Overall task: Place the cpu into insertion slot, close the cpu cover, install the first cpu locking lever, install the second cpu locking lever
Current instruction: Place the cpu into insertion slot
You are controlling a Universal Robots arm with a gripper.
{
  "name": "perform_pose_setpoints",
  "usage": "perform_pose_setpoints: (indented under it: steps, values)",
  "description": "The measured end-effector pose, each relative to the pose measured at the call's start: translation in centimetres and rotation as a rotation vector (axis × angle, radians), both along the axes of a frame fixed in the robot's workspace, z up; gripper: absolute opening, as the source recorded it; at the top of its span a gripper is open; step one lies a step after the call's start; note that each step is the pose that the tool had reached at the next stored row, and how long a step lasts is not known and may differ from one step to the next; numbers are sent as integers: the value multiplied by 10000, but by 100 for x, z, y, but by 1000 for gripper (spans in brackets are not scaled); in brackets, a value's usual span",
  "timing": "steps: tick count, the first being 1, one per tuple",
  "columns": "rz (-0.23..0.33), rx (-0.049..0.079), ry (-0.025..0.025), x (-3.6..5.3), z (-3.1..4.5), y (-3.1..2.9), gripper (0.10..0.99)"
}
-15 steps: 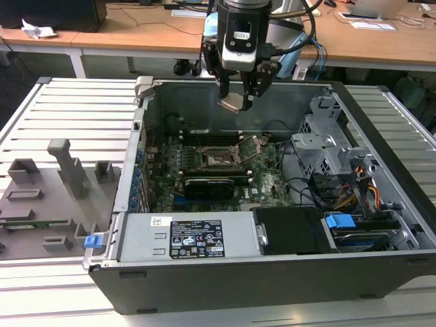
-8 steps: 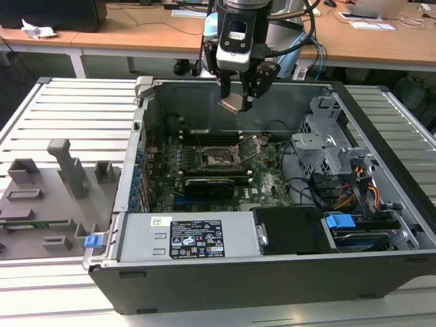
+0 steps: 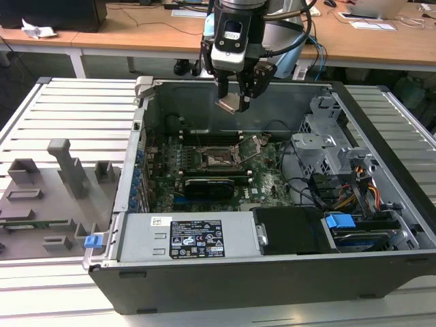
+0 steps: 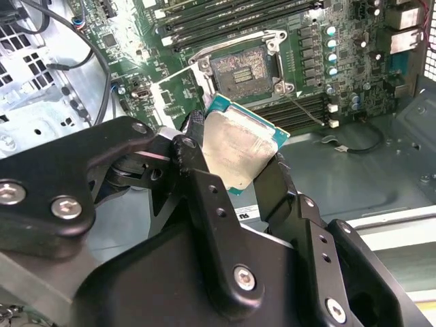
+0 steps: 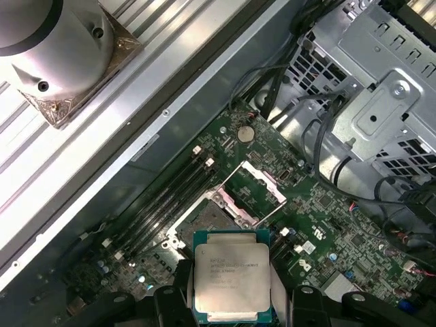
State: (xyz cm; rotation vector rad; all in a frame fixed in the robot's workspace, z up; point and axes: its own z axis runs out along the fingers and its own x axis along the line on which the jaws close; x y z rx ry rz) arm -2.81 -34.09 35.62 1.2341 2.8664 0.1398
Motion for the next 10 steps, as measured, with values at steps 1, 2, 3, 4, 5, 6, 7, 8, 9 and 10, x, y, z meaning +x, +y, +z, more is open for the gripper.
perform_pose_setpoints:
  steps: [1, 2, 3, 4, 5, 6, 7, 8, 9, 10]
  values:
    - [-1, 0, 0, -7, 0, 0, 537]
    - [-3, 0, 0, -16, 0, 0, 537]
    - [-6, 0, 0, -26, 0, 0, 537]
    - [-8, 0, 0, -33, 0, 0, 537]
    - [-13, -1, 1, -39, 0, 0, 537]
    - [-54, -1, 1, -39, 0, 0, 537]
    - [-128, 0, 2, -39, 0, 0, 537]
    - [-211, 0, 1, -40, 0, -1, 537]
    - [-296, -1, 1, -40, 0, -1, 537]
    - [-381, 0, 1, -39, -1, 0, 537]
